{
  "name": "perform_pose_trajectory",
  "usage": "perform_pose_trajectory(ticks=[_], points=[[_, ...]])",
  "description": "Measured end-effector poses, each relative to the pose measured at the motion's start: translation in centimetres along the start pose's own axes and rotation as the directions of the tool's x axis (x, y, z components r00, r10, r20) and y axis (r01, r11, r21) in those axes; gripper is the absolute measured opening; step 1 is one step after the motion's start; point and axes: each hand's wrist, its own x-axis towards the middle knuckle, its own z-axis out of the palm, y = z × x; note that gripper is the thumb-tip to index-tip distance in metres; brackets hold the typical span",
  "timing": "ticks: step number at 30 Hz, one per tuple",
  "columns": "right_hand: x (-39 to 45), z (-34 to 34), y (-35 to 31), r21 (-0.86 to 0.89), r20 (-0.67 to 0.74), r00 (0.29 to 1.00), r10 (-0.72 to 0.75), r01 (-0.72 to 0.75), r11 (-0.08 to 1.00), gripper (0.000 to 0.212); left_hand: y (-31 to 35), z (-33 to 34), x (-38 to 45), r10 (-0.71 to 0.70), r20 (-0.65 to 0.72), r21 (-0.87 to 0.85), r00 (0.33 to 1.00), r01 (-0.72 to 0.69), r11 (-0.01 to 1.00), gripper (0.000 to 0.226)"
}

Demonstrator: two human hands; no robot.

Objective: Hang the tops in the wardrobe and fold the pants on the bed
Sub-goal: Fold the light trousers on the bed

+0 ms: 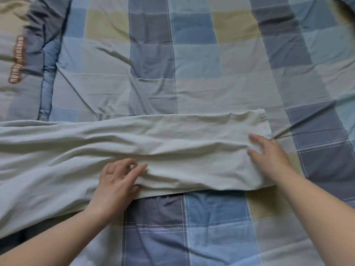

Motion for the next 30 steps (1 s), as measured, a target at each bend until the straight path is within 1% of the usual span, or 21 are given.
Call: perform_pose_trajectory(ticks=[2, 3, 4, 5, 8, 9, 10, 11, 12, 13, 14, 15, 16, 18, 19, 21, 24, 26, 28, 29, 30], points=[[0.3, -0.8, -0.3, -0.027, -0.201, 0.978, -0.048, 0.043, 0.999, 0.048, -0.4, 0.4, -1.0, -0.015, -0.021, 0.011, 1.000, 0.016, 1.000, 0.046], [0.5, -1.2, -0.3, -0.063, -0.268, 0.960, -0.083, 0.069, 0.996, 0.048, -0.4, 0.6, -1.4, -0.022, -0.019, 0.011, 1.000, 0.022, 1.000, 0.045], [0.7, -1.6, -0.2, -0.119, -0.280, 0.954, -0.110, 0.079, 0.990, 0.050, -0.5, 0.6, -1.8, -0.029, -0.015, 0.011, 0.999, 0.029, 1.000, 0.045], [1.0, -2.0, 0.0, -0.176, -0.241, 0.965, -0.102, 0.060, 0.982, 0.054, -0.6, 0.5, -2.0, -0.028, 0.000, 0.012, 1.000, 0.028, 1.000, 0.045], [0.7, -1.9, 0.0, -0.334, -0.071, 0.996, 0.056, -0.076, 0.939, 0.074, -0.7, -0.1, -2.0, -0.024, 0.061, 0.024, 0.998, 0.022, 0.999, 0.047], [-0.2, -1.5, -0.5, -0.404, -0.057, 0.997, 0.054, -0.073, 0.912, 0.074, -0.7, -0.4, -1.9, -0.029, 0.082, 0.027, 0.996, 0.027, 0.999, 0.047], [-1.4, -0.8, -1.4, -0.457, -0.045, 0.999, -0.010, -0.012, 0.889, 0.072, -0.7, -0.7, -2.0, -0.030, 0.094, 0.032, 0.995, 0.027, 0.999, 0.047], [-2.9, 0.3, -2.4, -0.468, -0.010, 0.990, -0.141, 0.120, 0.875, 0.068, -0.9, -1.1, -2.1, -0.029, 0.114, 0.040, 0.993, 0.025, 0.999, 0.047], [-4.7, 2.3, -3.8, -0.437, 0.049, 0.949, -0.310, 0.300, 0.848, 0.062, -1.6, -1.7, -2.8, -0.029, 0.125, 0.060, 0.992, 0.022, 0.998, 0.047], [-6.6, 4.0, -5.1, -0.396, 0.085, 0.879, -0.470, 0.463, 0.793, 0.055, -2.1, -2.0, -3.1, -0.025, 0.140, 0.075, 0.990, 0.015, 0.997, 0.046], [-8.5, 5.8, -6.4, -0.363, 0.105, 0.800, -0.590, 0.584, 0.727, 0.048, -2.7, -2.4, -3.4, -0.021, 0.152, 0.098, 0.988, 0.006, 0.995, 0.045], [-10.1, 7.5, -7.7, -0.326, 0.125, 0.733, -0.668, 0.667, 0.670, 0.044, -3.4, -2.8, -3.7, -0.015, 0.170, 0.123, 0.985, -0.007, 0.992, 0.044], [-11.4, 9.3, -9.2, -0.281, 0.152, 0.691, -0.707, 0.716, 0.639, 0.042, -4.4, -3.4, -4.2, -0.007, 0.186, 0.152, 0.982, -0.022, 0.988, 0.042], [-12.6, 12.3, -11.7, -0.228, 0.216, 0.674, -0.706, 0.738, 0.635, 0.041, -6.0, -4.5, -5.0, 0.006, 0.246, 0.200, 0.969, -0.056, 0.978, 0.037], [-12.9, 13.5, -12.7, -0.237, 0.264, 0.676, -0.688, 0.737, 0.633, 0.037, -6.9, -4.9, -5.6, 0.008, 0.279, 0.218, 0.960, -0.071, 0.973, 0.035], [-13.1, 15.6, -14.1, -0.293, 0.358, 0.682, -0.638, 0.731, 0.617, 0.027, -8.5, -5.9, -7.1, -0.028, 0.323, 0.231, 0.946, -0.050, 0.972, 0.028], [-12.5, 16.8, -14.6, -0.378, 0.381, 0.758, -0.529, 0.651, 0.659, 0.019, -9.6, -7.0, -8.0, -0.045, 0.307, 0.150, 0.951, -0.002, 0.989, 0.024], [-12.3, 16.5, -14.5, -0.407, 0.427, 0.769, -0.475, 0.633, 0.658, 0.015, -10.0, -7.4, -8.5, 0.033, 0.289, 0.023, 0.957, -0.041, 0.999, 0.022], [-12.6, 15.8, -14.3, -0.431, 0.542, 0.730, -0.416, 0.667, 0.608, 0.012, -10.6, -7.7, -9.4, 0.135, 0.290, -0.085, 0.947, -0.115, 0.990, 0.014], [-12.8, 15.7, -14.1, -0.448, 0.577, 0.714, -0.398, 0.684, 0.576, 0.011, -10.9, -7.8, -10.0, 0.175, 0.296, -0.106, 0.939, -0.149, 0.983, 0.011], [-13.0, 15.7, -13.9, -0.460, 0.574, 0.729, -0.373, 0.664, 0.590, 0.010, -11.2, -7.9, -10.5, 0.194, 0.300, -0.102, 0.934, -0.171, 0.980, 0.011]])
